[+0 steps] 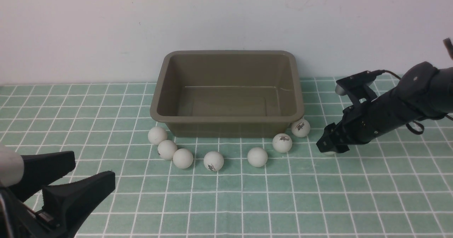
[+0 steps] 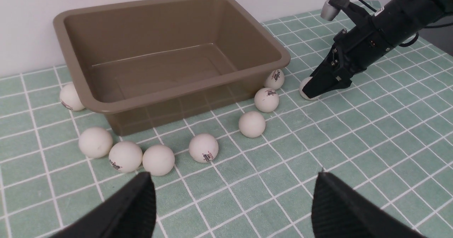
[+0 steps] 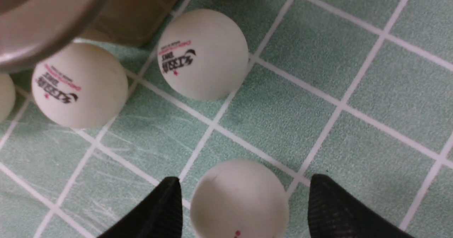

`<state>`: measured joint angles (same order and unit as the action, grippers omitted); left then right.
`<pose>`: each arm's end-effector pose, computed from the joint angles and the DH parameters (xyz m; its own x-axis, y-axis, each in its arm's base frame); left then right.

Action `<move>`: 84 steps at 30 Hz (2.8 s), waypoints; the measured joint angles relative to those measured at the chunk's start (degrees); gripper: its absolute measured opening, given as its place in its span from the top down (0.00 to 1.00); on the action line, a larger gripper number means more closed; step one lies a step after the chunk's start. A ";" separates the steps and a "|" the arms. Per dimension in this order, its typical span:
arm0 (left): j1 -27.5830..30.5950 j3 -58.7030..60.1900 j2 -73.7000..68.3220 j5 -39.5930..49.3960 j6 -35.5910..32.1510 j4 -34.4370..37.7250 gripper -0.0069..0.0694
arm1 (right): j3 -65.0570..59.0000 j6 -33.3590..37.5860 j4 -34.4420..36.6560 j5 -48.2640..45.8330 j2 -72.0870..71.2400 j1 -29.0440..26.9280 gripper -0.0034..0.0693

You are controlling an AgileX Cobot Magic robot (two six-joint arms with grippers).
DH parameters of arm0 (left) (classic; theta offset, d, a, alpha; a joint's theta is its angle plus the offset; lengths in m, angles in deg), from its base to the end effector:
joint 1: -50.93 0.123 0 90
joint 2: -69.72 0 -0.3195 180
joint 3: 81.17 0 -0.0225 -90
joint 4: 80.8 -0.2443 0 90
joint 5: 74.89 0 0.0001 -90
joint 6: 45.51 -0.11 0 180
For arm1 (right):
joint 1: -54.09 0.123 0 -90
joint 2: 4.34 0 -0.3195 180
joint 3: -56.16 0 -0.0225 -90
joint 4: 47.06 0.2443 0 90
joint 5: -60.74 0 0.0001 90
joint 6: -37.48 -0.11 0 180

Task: Put the table tennis balls in the box on the green coffee tablecloth.
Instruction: 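Reach for and grasp a ping pong ball on the table, then release the ping pong ball into the bin and lift the gripper away, then reach for and grasp a ping pong ball on the table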

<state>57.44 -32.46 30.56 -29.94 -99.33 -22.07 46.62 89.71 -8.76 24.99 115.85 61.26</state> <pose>0.0818 -0.0576 0.3189 -0.3876 0.0181 -0.9216 0.4838 0.8550 -0.1867 0.3912 0.0894 0.1645 -0.7922 -0.4144 -0.4481 -0.5406 0.8172 0.1999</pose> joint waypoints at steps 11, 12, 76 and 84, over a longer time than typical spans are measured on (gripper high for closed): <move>0.00 0.00 0.00 0.00 0.00 0.00 0.21 | 5.94 1.47 3.56 -6.07 -4.61 0.00 0.47; 0.00 0.00 0.00 0.00 0.00 0.00 0.21 | 9.02 2.34 6.03 -8.99 -5.15 0.00 0.47; 0.00 -0.02 0.00 3.06 -0.05 -0.39 0.21 | 3.35 35.47 12.46 -7.11 -4.94 -1.59 0.29; 0.00 -0.02 0.00 4.63 0.14 -0.44 0.21 | 2.51 35.83 14.16 0.51 -4.20 1.70 0.29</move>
<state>57.44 -32.49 30.56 -25.31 -99.18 -22.51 49.13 125.54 5.40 25.50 111.65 62.96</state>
